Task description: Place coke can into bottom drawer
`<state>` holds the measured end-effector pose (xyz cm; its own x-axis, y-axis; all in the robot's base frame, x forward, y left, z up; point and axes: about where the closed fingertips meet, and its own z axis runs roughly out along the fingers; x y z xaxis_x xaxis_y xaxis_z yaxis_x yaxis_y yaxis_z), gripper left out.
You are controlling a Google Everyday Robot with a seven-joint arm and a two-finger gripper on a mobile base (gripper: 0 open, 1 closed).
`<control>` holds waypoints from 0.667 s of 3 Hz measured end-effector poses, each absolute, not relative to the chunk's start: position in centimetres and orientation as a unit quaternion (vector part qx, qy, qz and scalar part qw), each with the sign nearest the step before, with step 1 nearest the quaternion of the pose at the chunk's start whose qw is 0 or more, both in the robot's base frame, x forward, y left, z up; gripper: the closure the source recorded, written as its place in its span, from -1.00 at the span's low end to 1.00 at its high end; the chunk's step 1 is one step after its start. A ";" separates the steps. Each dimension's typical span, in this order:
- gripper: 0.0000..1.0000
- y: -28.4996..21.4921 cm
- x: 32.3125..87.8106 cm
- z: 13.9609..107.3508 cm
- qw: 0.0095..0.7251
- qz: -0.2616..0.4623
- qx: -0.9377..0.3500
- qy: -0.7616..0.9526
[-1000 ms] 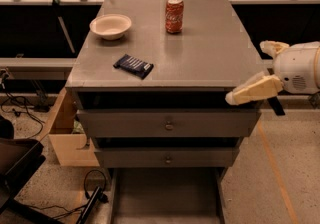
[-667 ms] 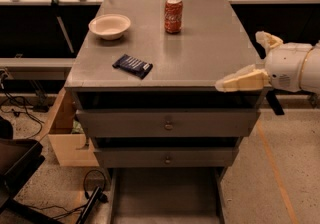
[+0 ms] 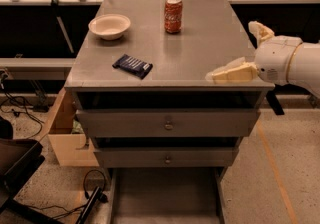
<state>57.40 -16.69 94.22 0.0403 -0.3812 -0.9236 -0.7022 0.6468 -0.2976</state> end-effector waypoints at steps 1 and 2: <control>-1.00 -15.7 58.3 94.1 0.604 0.147 -0.395 0.676; -1.00 -13.1 61.4 93.8 0.612 0.184 -0.387 0.664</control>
Offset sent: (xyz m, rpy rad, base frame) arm 0.1248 0.0951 -0.0084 0.2843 0.0274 0.1572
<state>61.42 -13.08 93.84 0.0491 -0.2894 -0.9560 -0.7401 0.6321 -0.2293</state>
